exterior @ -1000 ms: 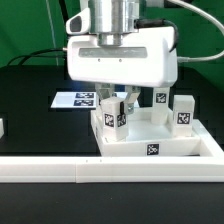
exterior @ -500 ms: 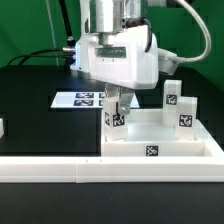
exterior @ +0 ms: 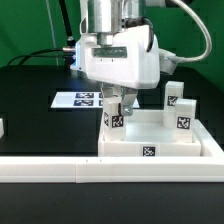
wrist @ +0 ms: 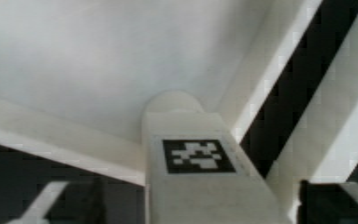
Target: Assemble square table
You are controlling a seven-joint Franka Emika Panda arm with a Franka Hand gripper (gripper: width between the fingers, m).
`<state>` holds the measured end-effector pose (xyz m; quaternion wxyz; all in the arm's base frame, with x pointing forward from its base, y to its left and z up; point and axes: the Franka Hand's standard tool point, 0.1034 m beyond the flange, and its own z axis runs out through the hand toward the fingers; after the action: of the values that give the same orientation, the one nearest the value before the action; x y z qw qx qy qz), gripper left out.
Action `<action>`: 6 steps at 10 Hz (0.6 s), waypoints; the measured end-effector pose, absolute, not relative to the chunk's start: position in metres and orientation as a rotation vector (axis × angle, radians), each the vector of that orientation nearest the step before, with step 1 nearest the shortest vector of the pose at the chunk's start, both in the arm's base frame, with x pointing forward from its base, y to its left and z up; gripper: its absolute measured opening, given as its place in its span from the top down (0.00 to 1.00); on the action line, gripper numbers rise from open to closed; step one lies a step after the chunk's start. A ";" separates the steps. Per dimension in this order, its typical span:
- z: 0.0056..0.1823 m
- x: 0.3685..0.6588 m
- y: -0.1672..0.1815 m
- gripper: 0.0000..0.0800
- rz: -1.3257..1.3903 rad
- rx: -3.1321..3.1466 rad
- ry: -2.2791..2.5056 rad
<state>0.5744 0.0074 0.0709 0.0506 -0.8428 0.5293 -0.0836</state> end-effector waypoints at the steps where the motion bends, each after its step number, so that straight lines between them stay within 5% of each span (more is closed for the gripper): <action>1: 0.071 0.574 0.008 0.23 -0.262 -2.650 1.485; 6: 0.070 0.573 0.008 0.19 -0.277 -3.022 0.654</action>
Offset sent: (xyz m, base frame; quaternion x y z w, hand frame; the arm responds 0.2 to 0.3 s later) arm 0.0011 0.0134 0.0003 0.0182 -0.0480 -0.2792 0.9589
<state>0.5730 0.0076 0.0697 0.0186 -0.9733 0.2107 -0.0892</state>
